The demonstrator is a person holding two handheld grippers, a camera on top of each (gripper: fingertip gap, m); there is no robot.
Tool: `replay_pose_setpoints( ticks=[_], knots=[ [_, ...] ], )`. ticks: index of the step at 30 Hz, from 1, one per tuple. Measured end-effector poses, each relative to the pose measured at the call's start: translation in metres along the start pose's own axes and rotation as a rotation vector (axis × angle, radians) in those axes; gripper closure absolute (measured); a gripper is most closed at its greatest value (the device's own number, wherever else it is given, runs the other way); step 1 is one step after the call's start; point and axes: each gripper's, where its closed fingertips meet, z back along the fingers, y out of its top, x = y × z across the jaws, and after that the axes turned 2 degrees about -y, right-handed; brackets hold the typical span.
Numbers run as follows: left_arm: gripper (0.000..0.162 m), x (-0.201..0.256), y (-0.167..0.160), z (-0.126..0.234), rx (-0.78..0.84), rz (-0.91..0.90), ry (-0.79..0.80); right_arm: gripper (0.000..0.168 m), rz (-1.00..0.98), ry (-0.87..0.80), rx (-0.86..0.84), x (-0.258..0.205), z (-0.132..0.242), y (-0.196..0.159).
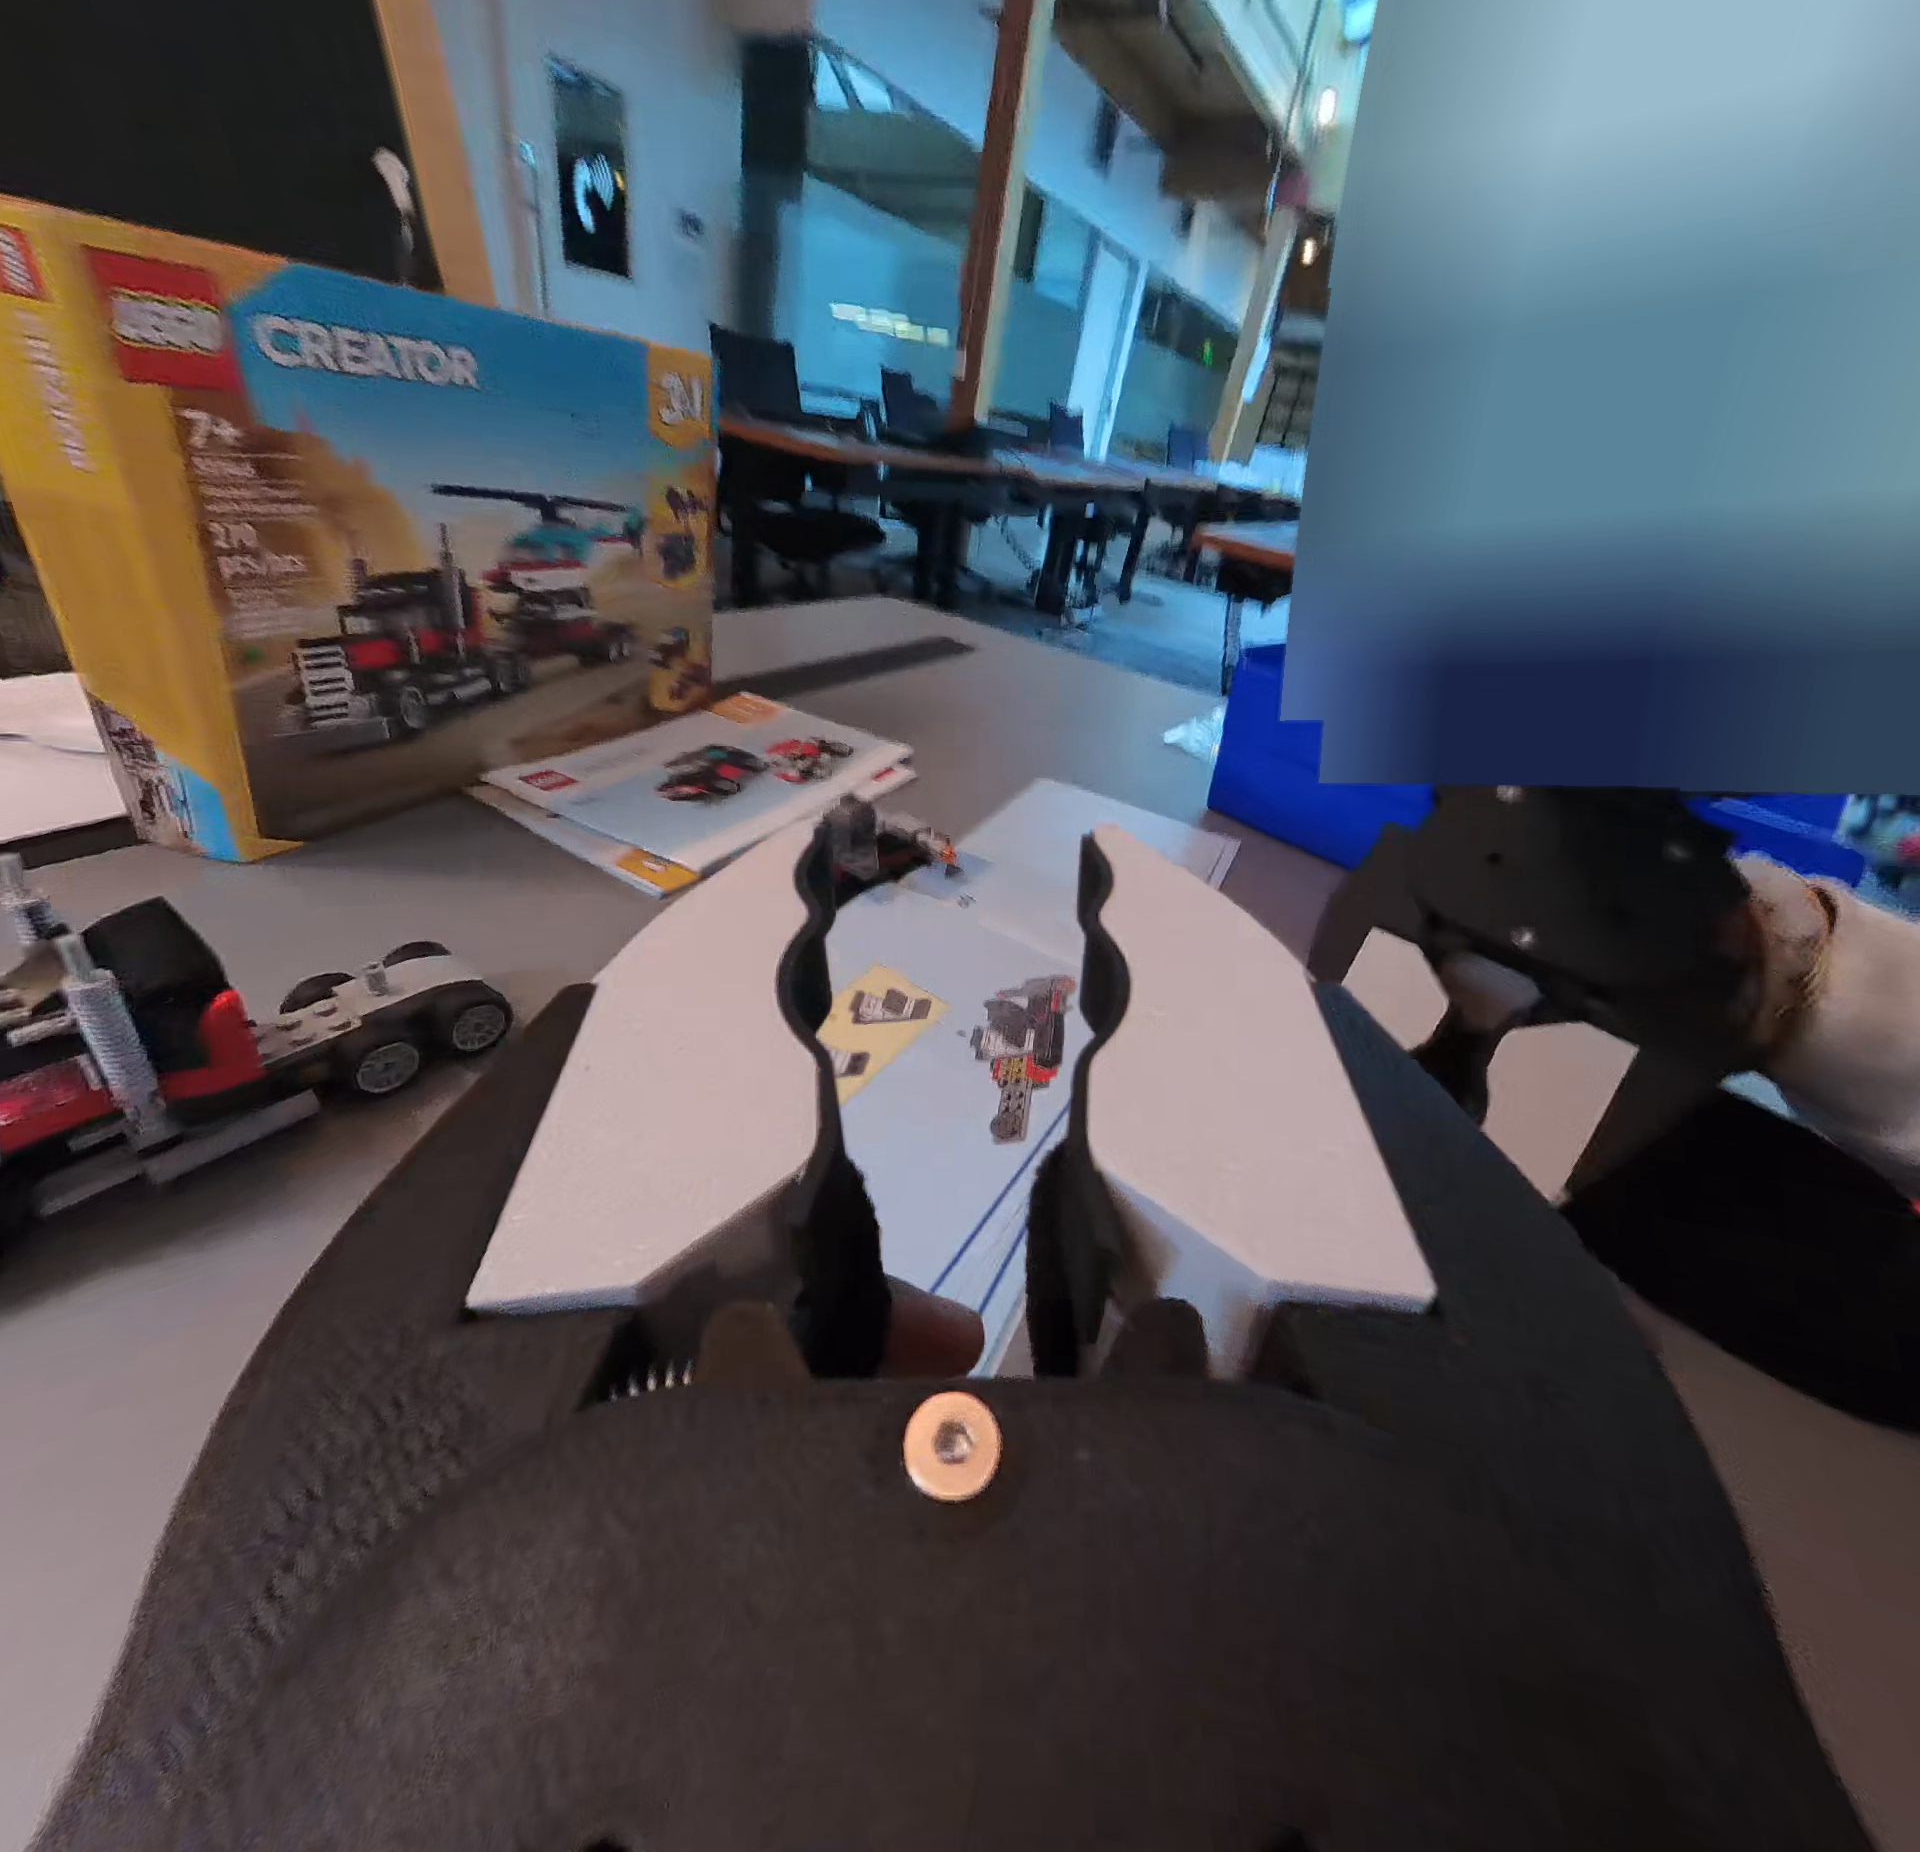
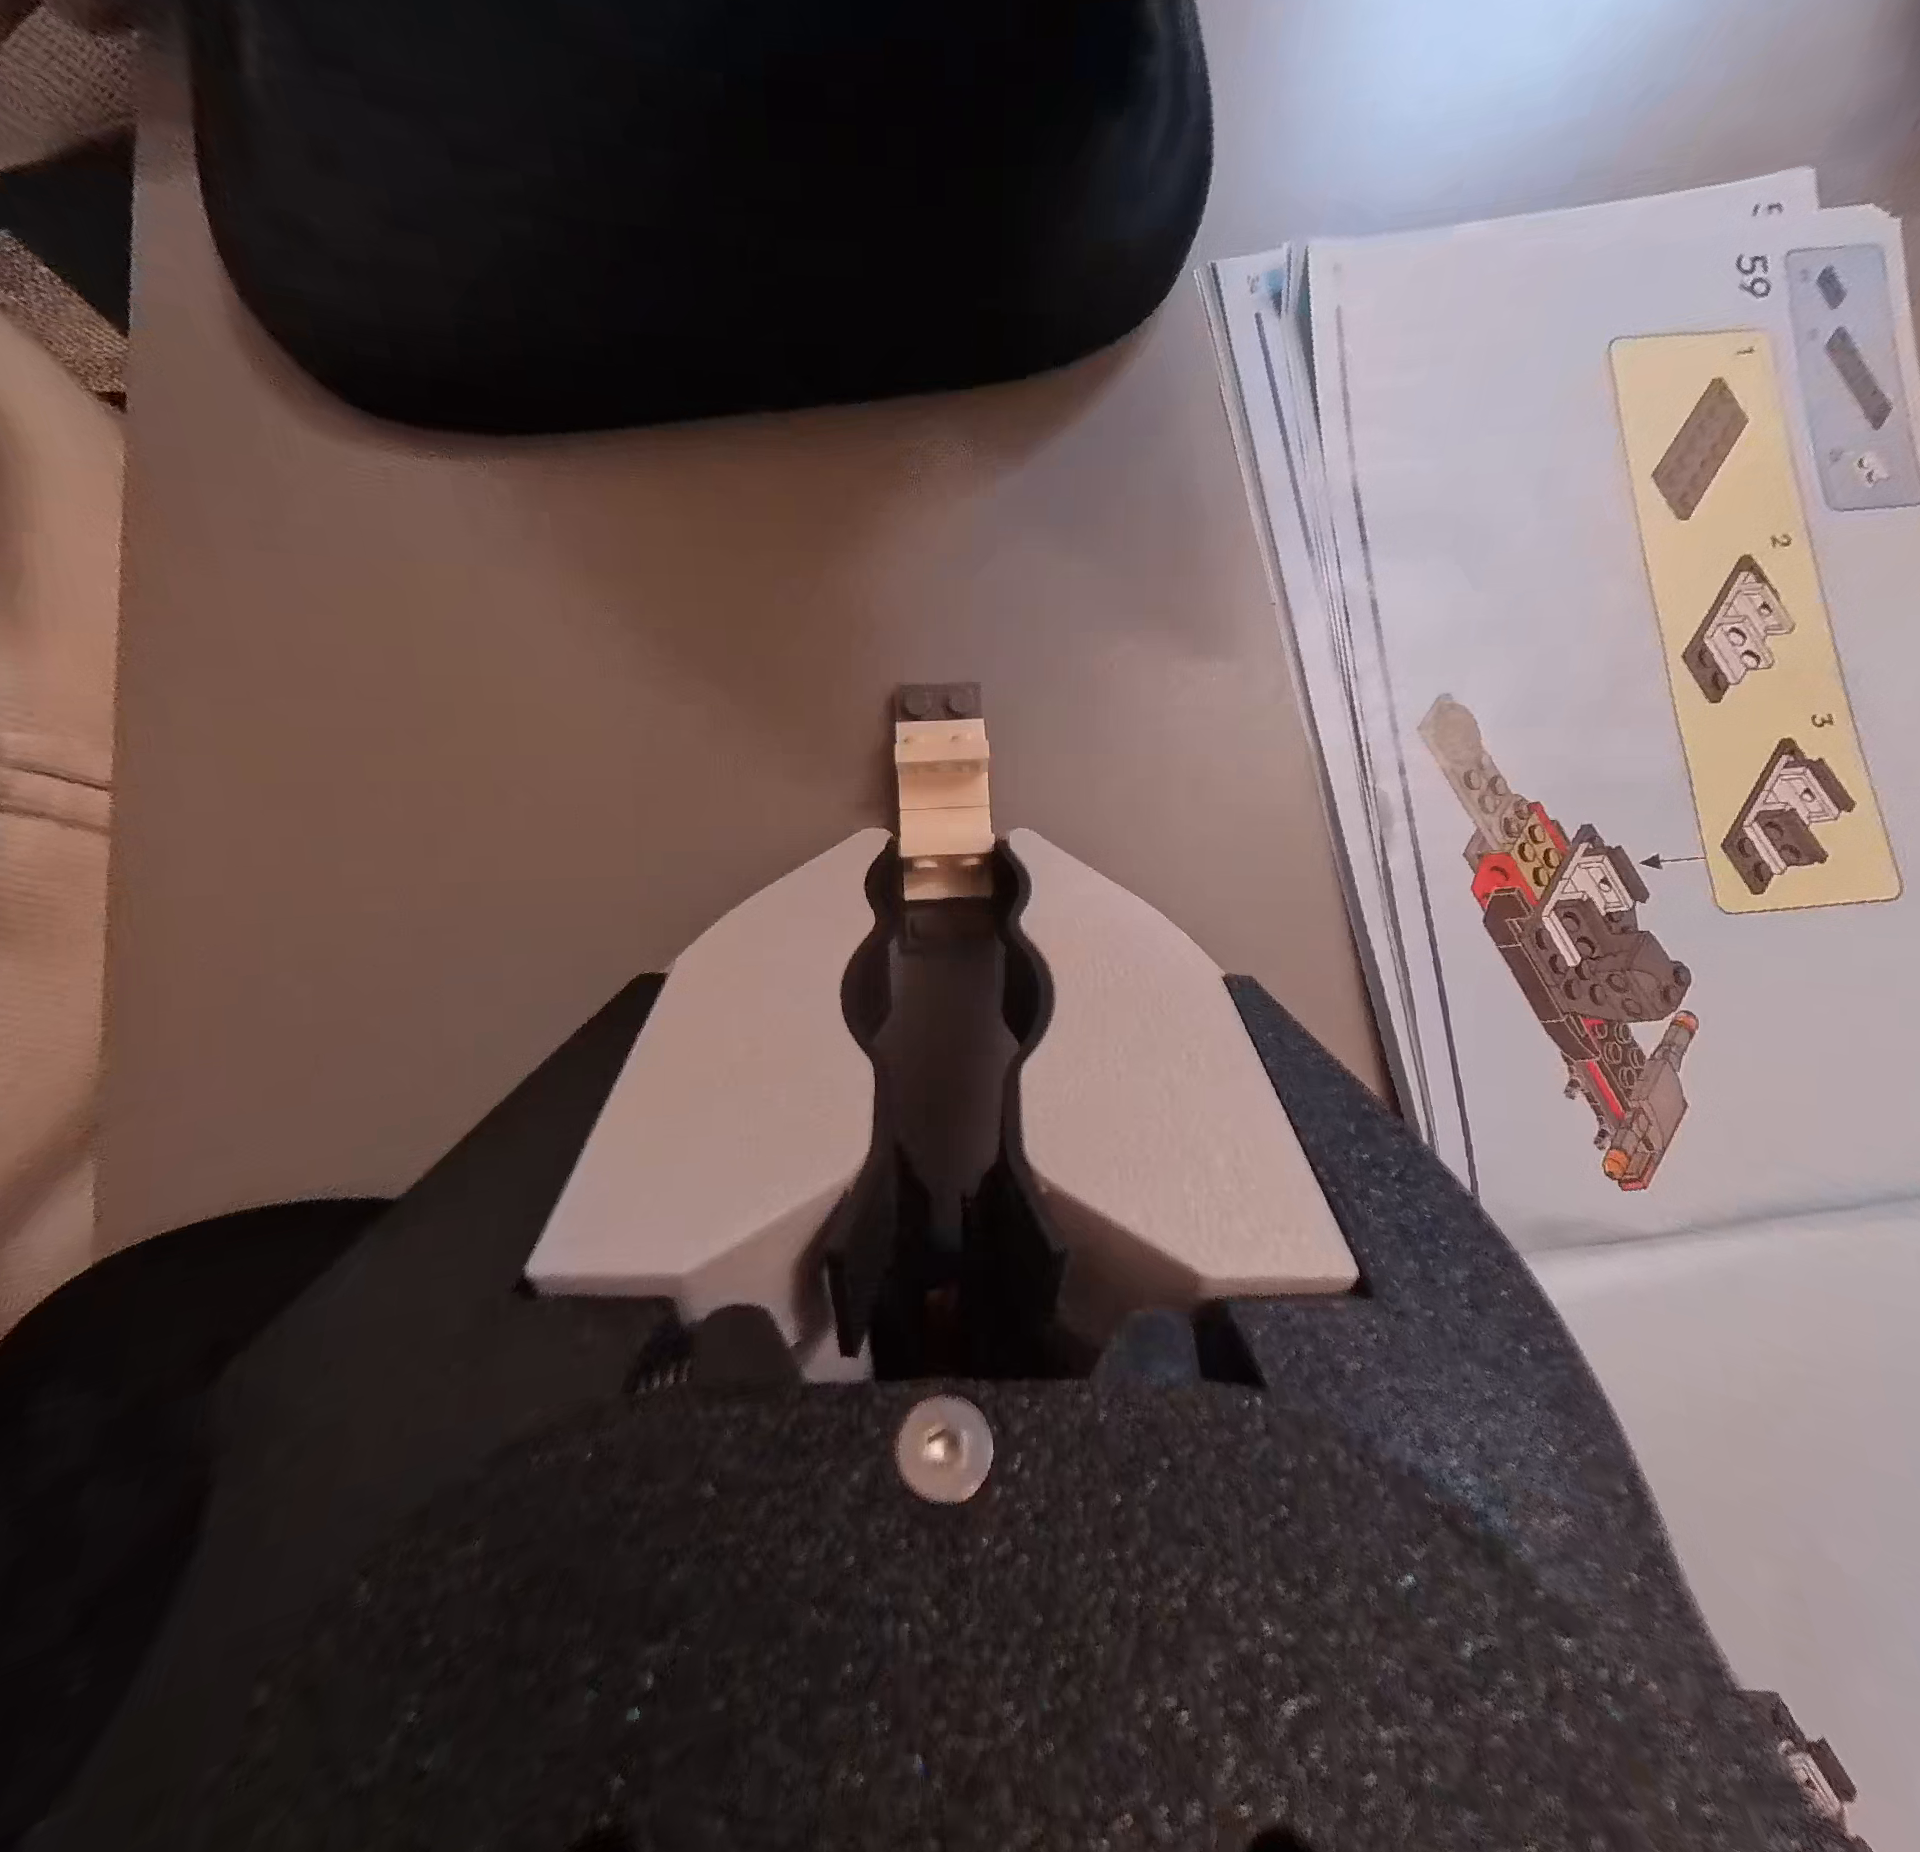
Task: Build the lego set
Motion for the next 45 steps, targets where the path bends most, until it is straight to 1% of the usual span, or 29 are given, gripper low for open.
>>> replay_pose_setpoints(
  ticks=[3, 4, 6, 8, 10, 13, 16, 22, 24, 26, 27, 32, 34, 37, 45],
  knots=[
    [0.117, -0.005, 0.011, 0.009, 0.094, 0.04, 0.001, 0.151, -0.037, -0.007, 0.006, 0.002, 0.0, 0.0],
    [0.117, -0.007, 0.013, 0.011, 0.111, 0.057, 0.006, 0.147, -0.047, -0.005, 0.013, 0.003, 0.001, 0.0],
    [0.117, -0.008, 0.014, 0.013, 0.128, 0.083, -0.003, 0.139, -0.076, 0.013, 0.067, 0.003, 0.007, 0.004],
    [0.117, -0.01, 0.015, 0.014, 0.137, 0.096, -0.001, 0.138, -0.119, 0.005, 0.13, 0.009, 0.02, 0.005],
    [0.117, -0.01, 0.015, 0.014, 0.142, 0.102, 0.0, 0.14, -0.174, -0.04, 0.158, 0.02, 0.034, -0.002],
    [0.117, -0.009, 0.014, 0.013, 0.133, 0.115, -0.01, 0.15, -0.217, -0.076, 0.119, 0.028, 0.045, -0.02],
    [0.117, -0.009, 0.012, 0.012, 0.125, 0.112, -0.01, 0.153, -0.183, -0.069, 0.063, 0.025, 0.041, -0.028],
    [0.117, -0.005, 0.01, 0.011, 0.106, 0.085, -0.016, 0.15, -0.126, -0.067, 0.007, 0.03, 0.023, -0.024],
    [0.117, -0.005, 0.009, 0.01, 0.099, 0.083, -0.019, 0.149, -0.116, -0.043, -0.012, 0.028, 0.019, -0.024],
    [0.117, -0.005, 0.009, 0.009, 0.096, 0.085, -0.021, 0.151, -0.101, -0.035, -0.029, 0.027, 0.016, -0.024],
    [0.117, -0.005, 0.009, 0.009, 0.095, 0.086, -0.021, 0.156, -0.087, -0.03, -0.03, 0.026, 0.016, -0.024],
    [0.117, -0.004, 0.009, 0.009, 0.096, 0.082, -0.02, 0.156, -0.106, -0.029, -0.001, 0.027, 0.015, -0.023],
    [0.117, -0.004, 0.009, 0.009, 0.095, 0.077, -0.02, 0.157, -0.129, -0.04, 0.029, 0.03, 0.018, -0.02],
    [0.117, -0.002, 0.008, 0.009, 0.091, 0.067, -0.02, 0.157, -0.176, -0.072, 0.132, 0.035, 0.027, -0.008],
    [0.117, 0.001, 0.009, 0.009, 0.088, 0.048, -0.034, 0.157, -0.276, -0.127, 0.525, 0.05, 0.066, 0.034]
  ],
)
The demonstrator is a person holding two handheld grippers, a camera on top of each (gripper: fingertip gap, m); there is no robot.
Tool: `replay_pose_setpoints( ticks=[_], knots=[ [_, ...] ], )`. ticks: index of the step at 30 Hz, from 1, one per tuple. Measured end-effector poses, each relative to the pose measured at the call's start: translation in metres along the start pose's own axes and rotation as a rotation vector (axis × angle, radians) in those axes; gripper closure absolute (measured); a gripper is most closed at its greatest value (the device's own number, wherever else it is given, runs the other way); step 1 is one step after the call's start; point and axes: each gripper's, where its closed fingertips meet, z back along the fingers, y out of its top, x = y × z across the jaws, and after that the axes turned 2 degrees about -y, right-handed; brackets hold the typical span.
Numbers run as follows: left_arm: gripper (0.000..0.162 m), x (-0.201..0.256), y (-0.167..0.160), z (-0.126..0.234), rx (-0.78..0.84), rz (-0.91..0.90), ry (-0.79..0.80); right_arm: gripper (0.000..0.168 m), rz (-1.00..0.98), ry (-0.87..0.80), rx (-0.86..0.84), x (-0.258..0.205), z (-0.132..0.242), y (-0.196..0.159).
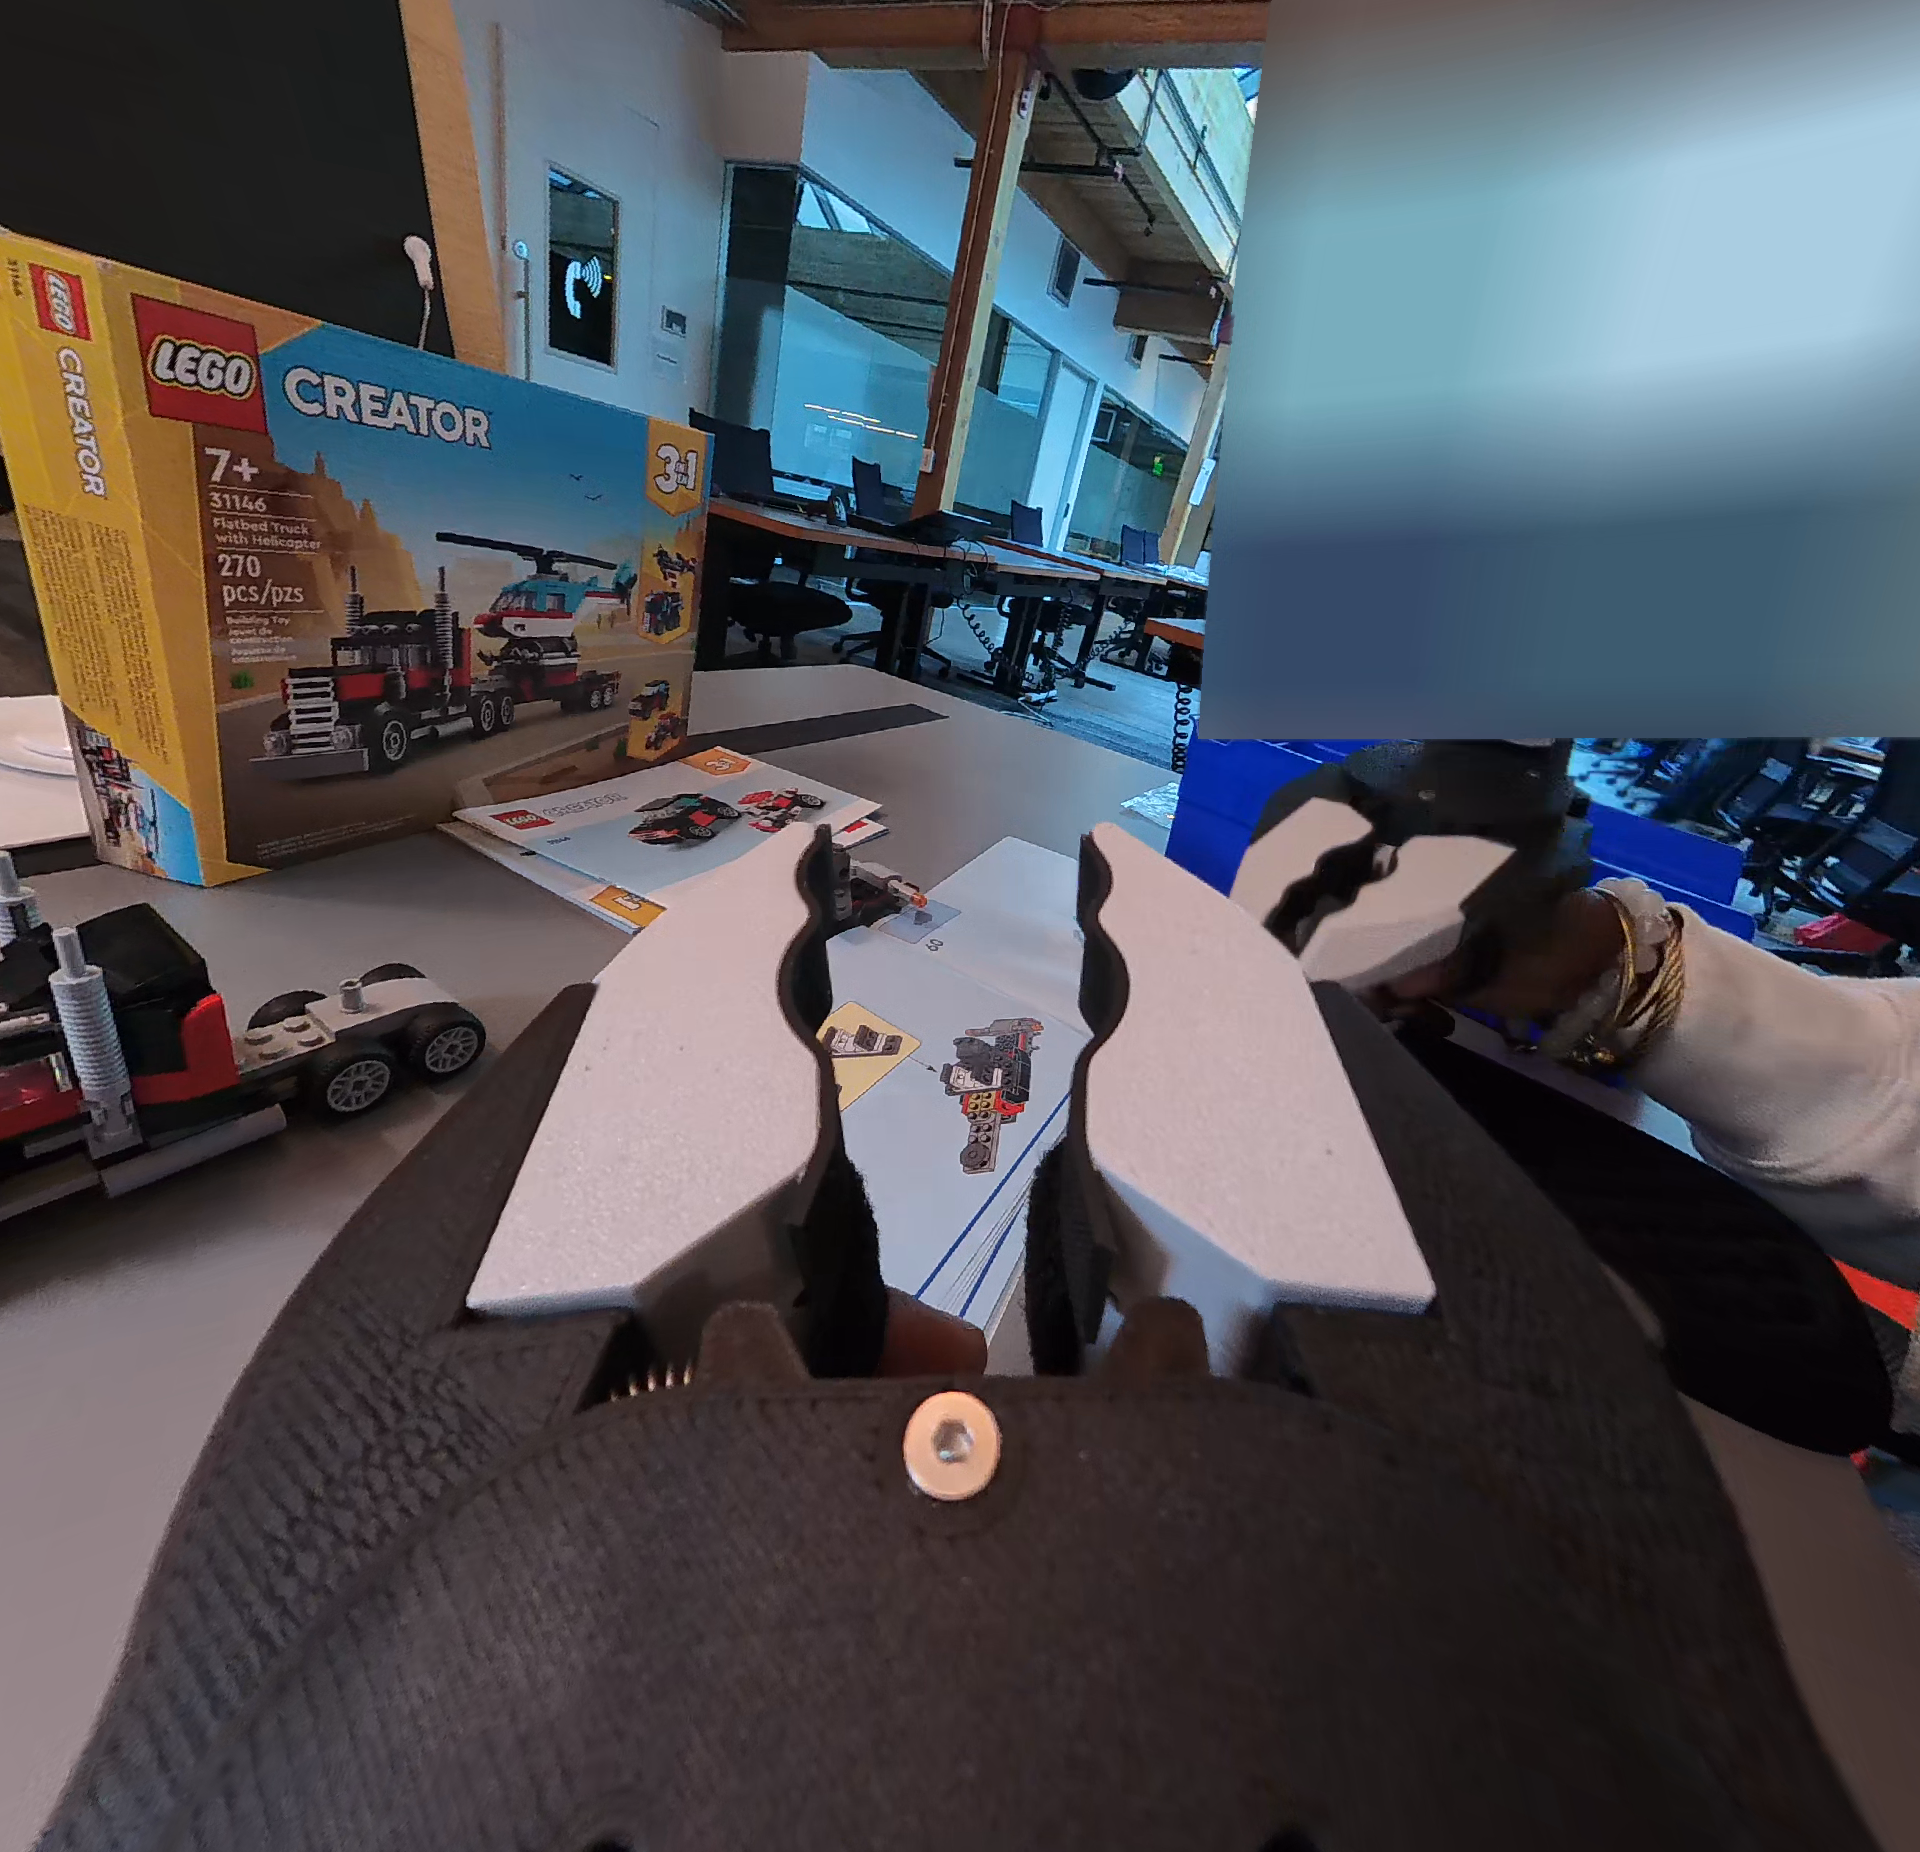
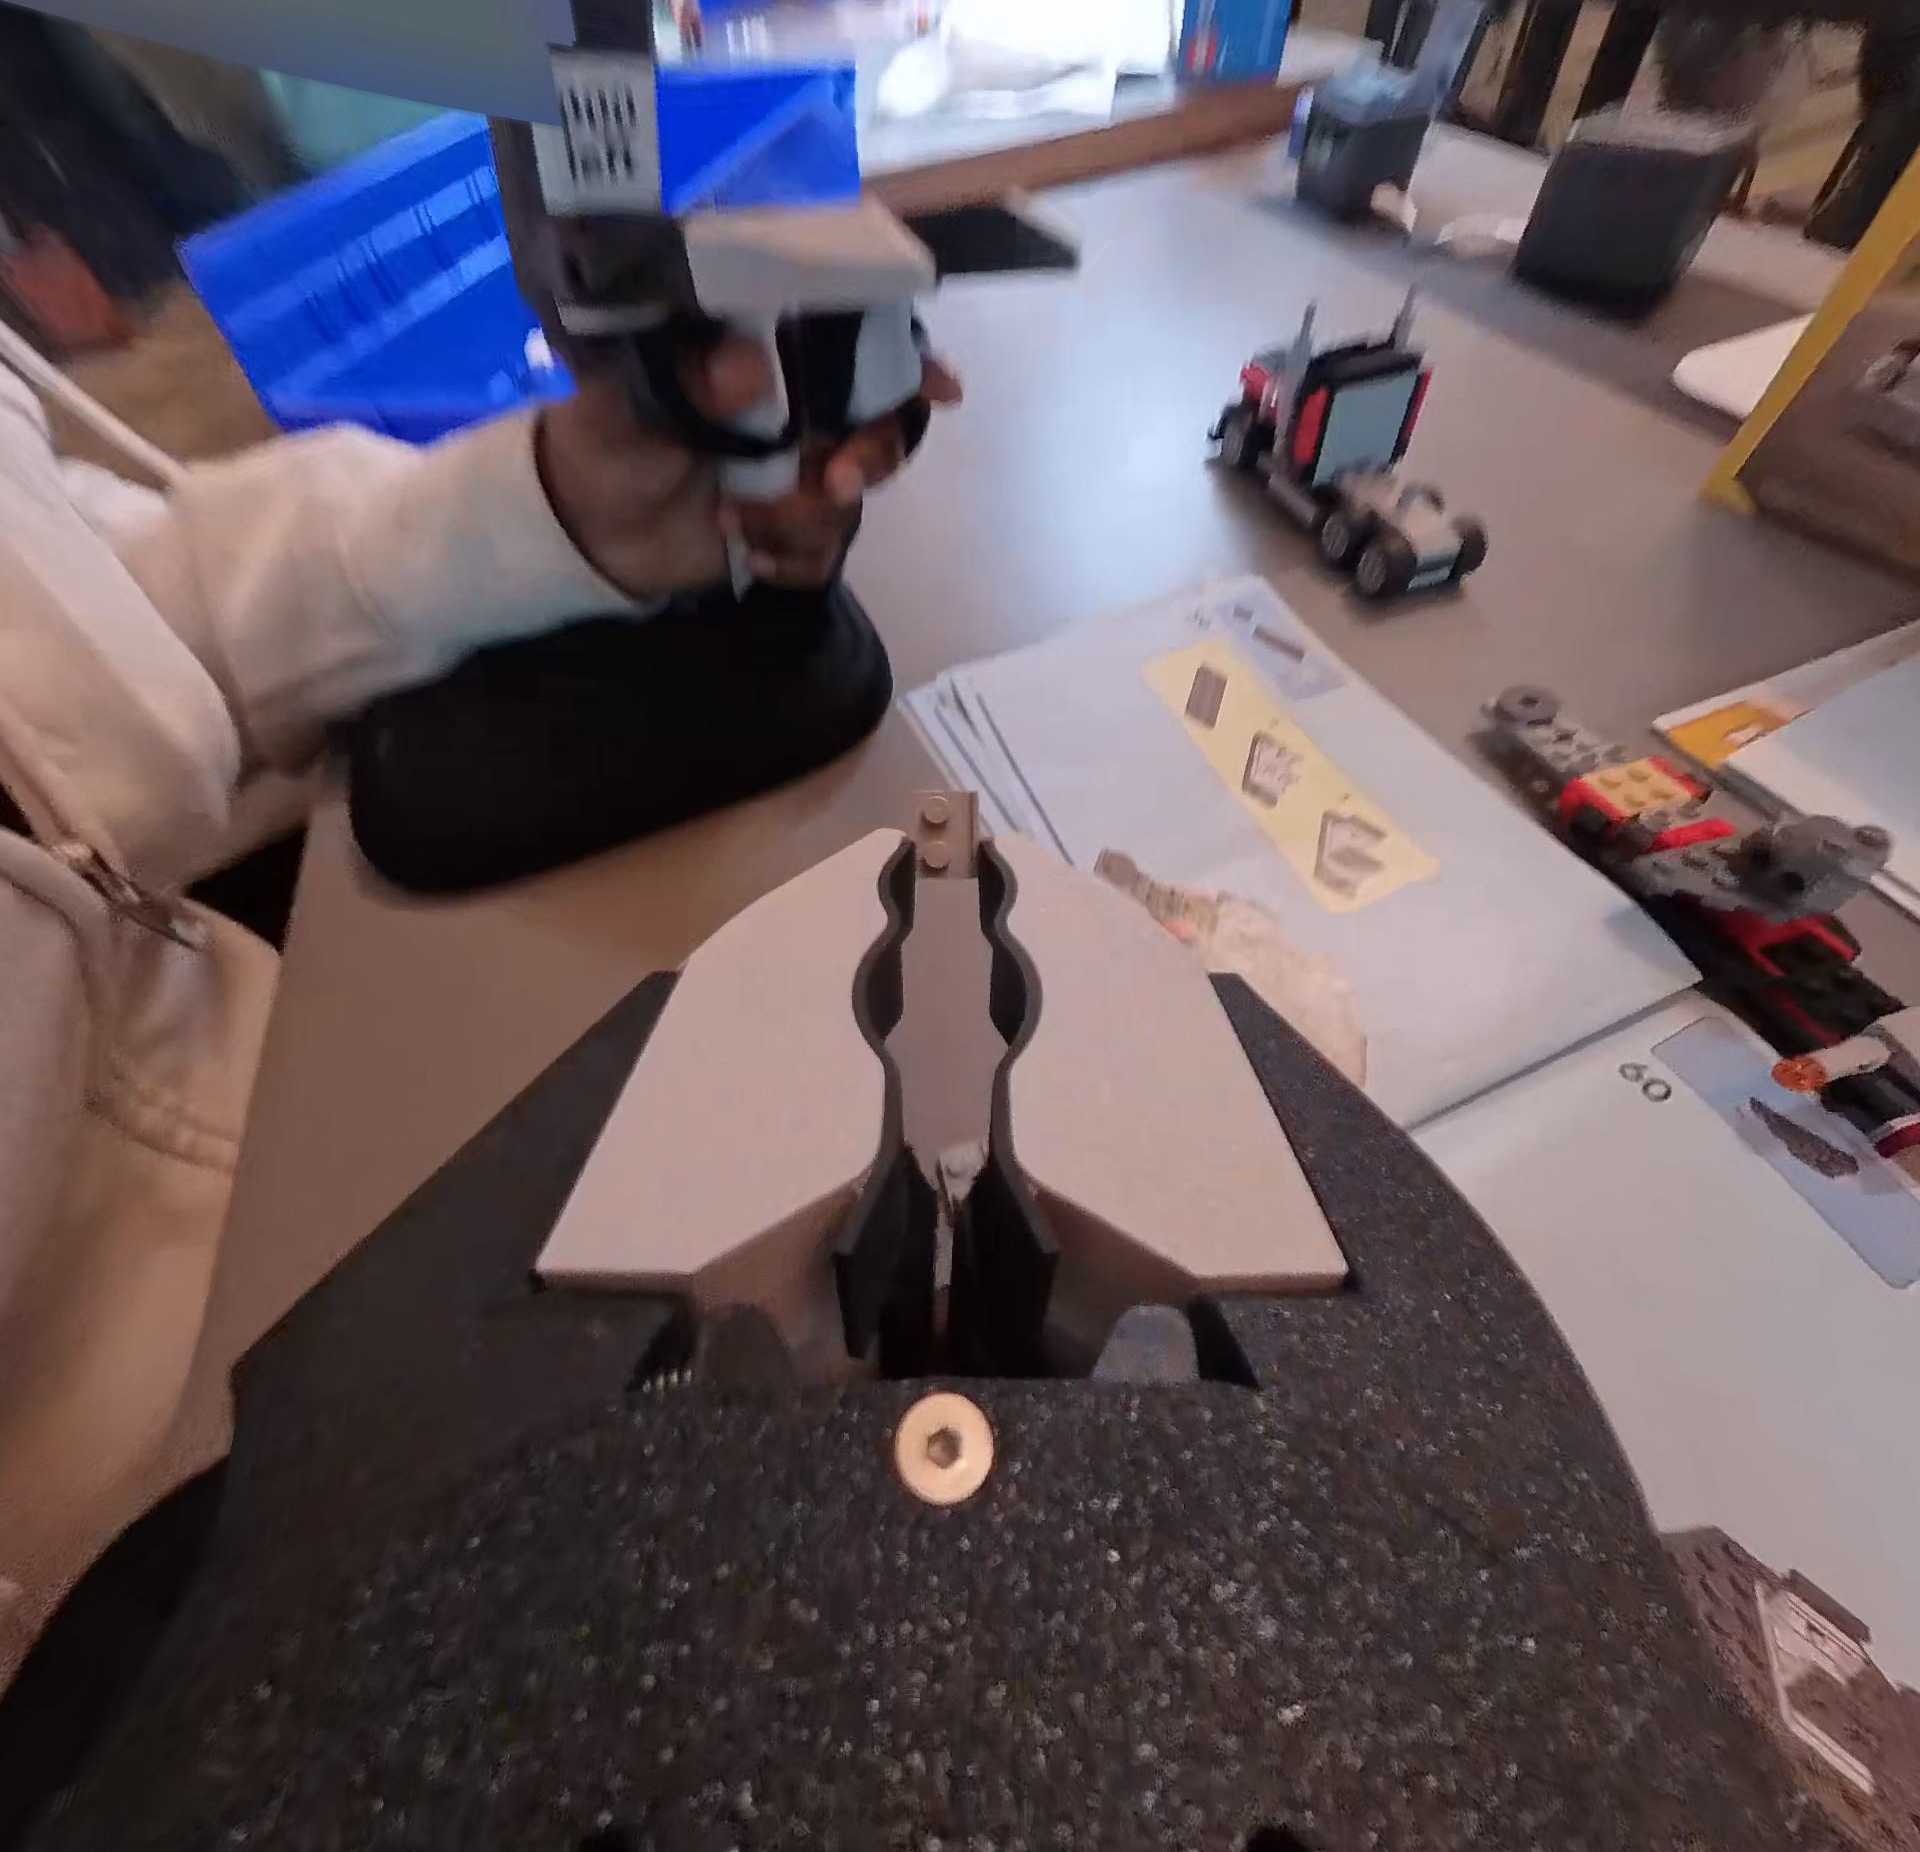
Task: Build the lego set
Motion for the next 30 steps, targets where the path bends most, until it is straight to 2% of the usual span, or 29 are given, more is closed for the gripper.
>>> replay_pose_setpoints(
  ticks=[6, 11, 17, 21, 23, 25, 26, 30],
  knots=[
    [0.117, 0.007, -0.002, -0.001, -0.015, -0.05, -0.024, 0.157, -0.138, 0.044, 0.219, 0.004, 0.012, 0.03],
    [0.117, 0.011, -0.004, -0.003, -0.037, -0.097, -0.033, 0.157, -0.168, 0.035, 0.232, 0.004, 0.012, 0.029],
    [0.117, 0.024, -0.01, -0.007, -0.072, -0.22, -0.064, 0.157, -0.275, 0.079, 0.335, 0.001, 0.017, 0.036],
    [0.118, 0.035, -0.02, -0.009, -0.122, -0.298, -0.108, 0.157, -0.25, 0.09, 0.316, -0.003, 0.016, 0.034],
    [0.124, 0.046, -0.023, -0.01, -0.145, -0.31, -0.164, 0.157, -0.219, 0.104, 0.302, -0.008, 0.016, 0.034],
    [0.138, 0.063, -0.022, -0.011, -0.154, -0.243, -0.263, 0.157, -0.154, 0.121, 0.295, -0.015, 0.017, 0.035],
    [0.139, 0.072, -0.019, -0.012, -0.159, -0.153, -0.31, 0.157, -0.094, 0.121, 0.299, -0.019, 0.018, 0.037],
    [0.13, 0.11, 0.003, -0.017, -0.141, 0.414, -0.552, 0.157, 0.25, 0.039, 0.386, -0.031, 0.028, 0.054]
  ],
)
